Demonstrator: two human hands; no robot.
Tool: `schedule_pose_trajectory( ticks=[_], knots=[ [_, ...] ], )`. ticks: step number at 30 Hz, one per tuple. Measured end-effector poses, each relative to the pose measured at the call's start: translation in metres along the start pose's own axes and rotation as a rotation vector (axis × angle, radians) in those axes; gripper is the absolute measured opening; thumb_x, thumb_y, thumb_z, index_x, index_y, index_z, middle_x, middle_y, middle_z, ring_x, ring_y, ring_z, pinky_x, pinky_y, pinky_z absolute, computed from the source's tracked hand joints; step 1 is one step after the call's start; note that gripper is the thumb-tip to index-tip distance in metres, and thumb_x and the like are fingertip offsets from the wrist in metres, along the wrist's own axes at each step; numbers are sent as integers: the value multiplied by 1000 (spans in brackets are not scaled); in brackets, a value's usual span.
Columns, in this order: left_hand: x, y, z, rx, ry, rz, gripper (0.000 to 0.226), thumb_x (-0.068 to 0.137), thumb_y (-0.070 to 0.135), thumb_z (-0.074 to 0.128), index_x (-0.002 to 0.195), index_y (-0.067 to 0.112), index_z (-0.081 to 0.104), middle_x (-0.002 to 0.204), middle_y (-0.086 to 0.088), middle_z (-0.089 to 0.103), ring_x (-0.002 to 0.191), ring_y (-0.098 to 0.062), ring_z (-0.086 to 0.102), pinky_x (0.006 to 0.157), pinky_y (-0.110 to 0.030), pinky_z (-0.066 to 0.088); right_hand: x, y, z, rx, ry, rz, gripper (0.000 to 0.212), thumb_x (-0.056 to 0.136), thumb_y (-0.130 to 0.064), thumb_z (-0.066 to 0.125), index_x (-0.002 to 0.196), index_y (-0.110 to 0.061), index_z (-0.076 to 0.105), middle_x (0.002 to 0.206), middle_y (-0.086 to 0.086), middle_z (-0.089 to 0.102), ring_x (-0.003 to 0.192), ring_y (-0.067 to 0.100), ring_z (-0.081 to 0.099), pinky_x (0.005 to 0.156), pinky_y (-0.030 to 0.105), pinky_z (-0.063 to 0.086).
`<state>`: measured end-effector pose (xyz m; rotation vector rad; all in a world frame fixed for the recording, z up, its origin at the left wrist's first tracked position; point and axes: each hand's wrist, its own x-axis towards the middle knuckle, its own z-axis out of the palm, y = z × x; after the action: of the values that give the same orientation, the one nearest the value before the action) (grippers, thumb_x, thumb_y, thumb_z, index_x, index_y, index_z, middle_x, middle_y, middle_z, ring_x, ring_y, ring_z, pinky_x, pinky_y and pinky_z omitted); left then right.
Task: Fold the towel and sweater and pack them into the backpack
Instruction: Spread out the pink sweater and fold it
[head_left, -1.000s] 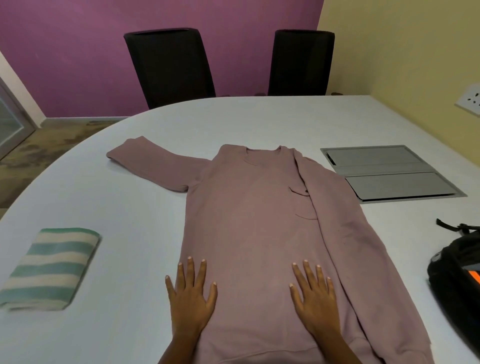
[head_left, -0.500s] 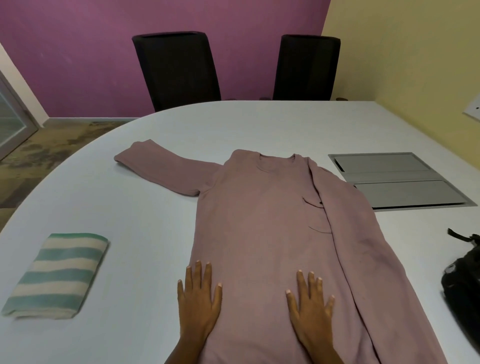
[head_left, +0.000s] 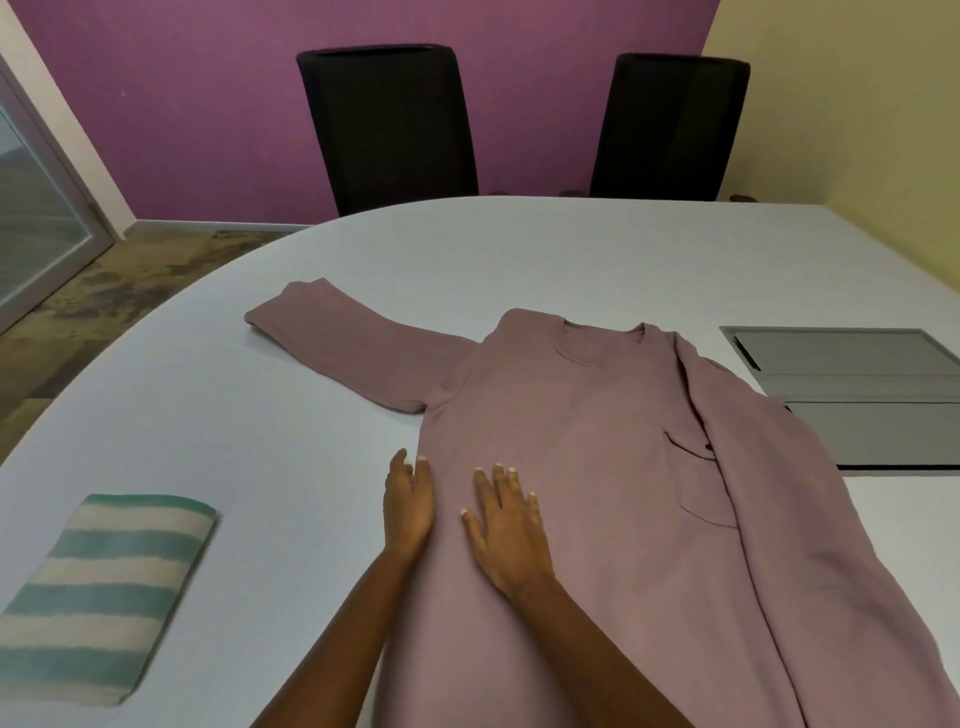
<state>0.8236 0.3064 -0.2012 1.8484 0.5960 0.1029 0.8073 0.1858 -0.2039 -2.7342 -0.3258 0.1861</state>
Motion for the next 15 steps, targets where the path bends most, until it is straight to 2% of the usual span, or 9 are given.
schedule_pose_trajectory(
  ticks=[2, 4, 5, 7, 9, 12, 13, 14, 15],
  knots=[
    [26, 8, 4, -161, 28, -150, 45, 101, 25, 32, 137, -1, 37, 139, -22, 43, 127, -37, 43, 106, -44, 36, 17, -1, 4, -8, -17, -11, 129, 42, -65, -45, 150, -20, 8, 158, 8, 5, 146, 23, 1, 117, 41, 3],
    [51, 14, 4, -326, 31, -250, 39, 100, 25, 34, 106, -7, 54, 106, -30, 55, 100, -36, 57, 86, -42, 48, 31, 0, 8, -14, -41, -12, 122, 50, -63, -41, 149, -18, 13, 157, 9, 10, 146, 25, 6, 117, 42, 6],
    [60, 19, 4, -396, 16, -285, 35, 99, 24, 35, 83, 0, 53, 83, -22, 53, 79, -27, 56, 71, -35, 48, 36, 0, 10, -11, -46, -8, 116, 59, -63, -38, 147, -17, 22, 155, 11, 20, 144, 27, 16, 116, 42, 13],
    [77, 28, 4, -572, 13, -345, 33, 97, 19, 40, 65, 12, 42, 69, -7, 45, 63, -16, 44, 60, -25, 39, 38, 4, 17, -76, -10, 0, 93, 88, -54, -19, 130, -15, 54, 137, 10, 52, 127, 26, 49, 105, 41, 37],
    [91, 38, 3, -758, 3, -400, 26, 97, 13, 41, 72, 8, 49, 76, -10, 53, 70, -20, 52, 69, -27, 46, 35, 11, 28, -63, 1, -24, 72, 98, -43, -1, 118, -19, 64, 124, 5, 63, 113, 23, 61, 102, 38, 35],
    [116, 46, 3, -1028, 15, -429, 21, 97, 12, 44, 113, -1, 51, 107, -15, 55, 100, -30, 57, 98, -39, 46, 34, 15, 33, -76, 80, -42, 66, 98, -41, 4, 119, -20, 63, 124, 3, 63, 114, 22, 60, 102, 36, 27],
    [124, 46, 2, -1049, 31, -425, 22, 97, 12, 46, 114, 0, 51, 109, -16, 54, 99, -29, 58, 100, -38, 45, 35, 14, 34, -84, 101, -31, 66, 98, -42, 4, 119, -20, 63, 124, 3, 63, 114, 21, 60, 101, 36, 27],
    [130, 46, 2, -1022, 55, -409, 14, 96, 11, 48, 105, 1, 53, 106, -15, 55, 88, -23, 62, 95, -33, 49, 35, 13, 34, -92, 111, -22, 66, 98, -42, 4, 119, -21, 63, 124, 3, 63, 115, 21, 60, 101, 35, 27],
    [135, 47, 0, -986, 73, -392, 9, 95, 10, 49, 92, 4, 54, 97, -12, 57, 67, -14, 64, 81, -24, 54, 35, 12, 34, -95, 111, -21, 66, 97, -42, 4, 119, -21, 63, 125, 2, 62, 115, 21, 60, 101, 34, 27]
  ],
)
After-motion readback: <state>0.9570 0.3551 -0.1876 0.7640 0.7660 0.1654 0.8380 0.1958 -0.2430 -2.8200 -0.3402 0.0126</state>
